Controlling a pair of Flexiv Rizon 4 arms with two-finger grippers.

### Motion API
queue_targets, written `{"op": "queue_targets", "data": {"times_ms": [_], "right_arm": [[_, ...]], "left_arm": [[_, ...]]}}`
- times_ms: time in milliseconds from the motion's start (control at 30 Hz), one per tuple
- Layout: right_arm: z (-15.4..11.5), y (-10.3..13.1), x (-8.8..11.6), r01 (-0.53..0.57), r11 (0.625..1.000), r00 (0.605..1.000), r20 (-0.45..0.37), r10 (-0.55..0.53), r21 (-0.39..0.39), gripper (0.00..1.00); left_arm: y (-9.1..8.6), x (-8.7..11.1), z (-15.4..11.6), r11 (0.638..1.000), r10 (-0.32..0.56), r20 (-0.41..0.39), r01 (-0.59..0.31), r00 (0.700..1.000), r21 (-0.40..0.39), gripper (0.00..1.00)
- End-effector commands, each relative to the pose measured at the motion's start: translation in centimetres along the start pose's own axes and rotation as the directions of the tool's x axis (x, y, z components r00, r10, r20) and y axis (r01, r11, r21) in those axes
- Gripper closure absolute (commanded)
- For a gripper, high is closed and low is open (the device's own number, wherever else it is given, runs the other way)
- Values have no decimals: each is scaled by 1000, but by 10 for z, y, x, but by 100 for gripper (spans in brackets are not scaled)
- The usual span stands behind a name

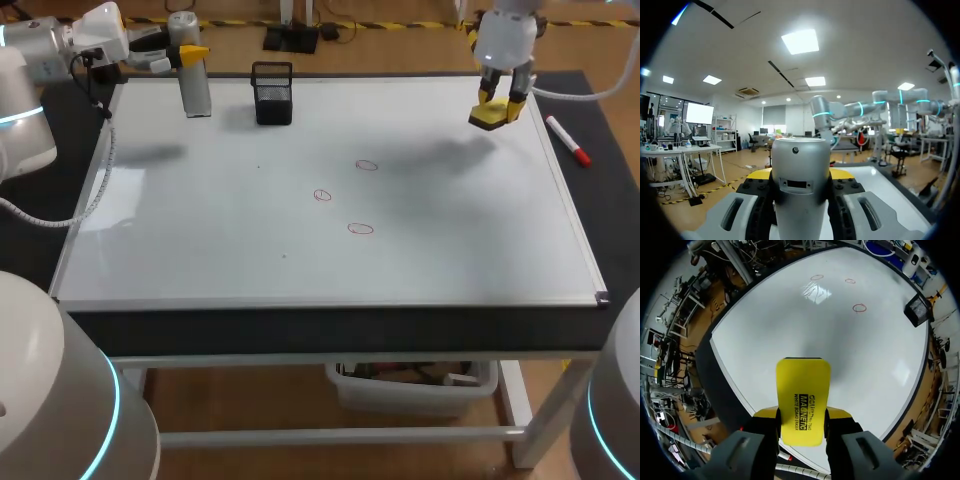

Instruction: Pick up the inspection probe, press it on each red-marked spot on the whiteboard one by one, put down the probe, pick up the eraser, and wipe off all the red marks.

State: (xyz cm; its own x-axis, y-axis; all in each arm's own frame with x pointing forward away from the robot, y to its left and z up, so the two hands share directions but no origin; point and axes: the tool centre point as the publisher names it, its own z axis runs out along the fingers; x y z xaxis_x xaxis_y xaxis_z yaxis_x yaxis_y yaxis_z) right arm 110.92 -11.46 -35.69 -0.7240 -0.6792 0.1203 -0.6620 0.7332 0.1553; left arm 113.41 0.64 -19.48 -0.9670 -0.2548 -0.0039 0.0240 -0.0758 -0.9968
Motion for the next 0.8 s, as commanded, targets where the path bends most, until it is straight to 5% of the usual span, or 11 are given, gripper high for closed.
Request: {"op": "queue_targets", "data": {"times_ms": [33,300,800], "right_arm": [[-3,3,3,2,999,1000,2,-2,45,100],[-3,3,3,2,999,1000,2,-2,45,100],[-3,3,3,2,999,1000,2,-2,45,100]], "left_arm": [[-2,2,0,1000,2,5,-2,1000,0,100],[-2,2,0,1000,2,5,-2,1000,0,100],[17,83,65,998,-48,-254,59,966,35,100]]}}
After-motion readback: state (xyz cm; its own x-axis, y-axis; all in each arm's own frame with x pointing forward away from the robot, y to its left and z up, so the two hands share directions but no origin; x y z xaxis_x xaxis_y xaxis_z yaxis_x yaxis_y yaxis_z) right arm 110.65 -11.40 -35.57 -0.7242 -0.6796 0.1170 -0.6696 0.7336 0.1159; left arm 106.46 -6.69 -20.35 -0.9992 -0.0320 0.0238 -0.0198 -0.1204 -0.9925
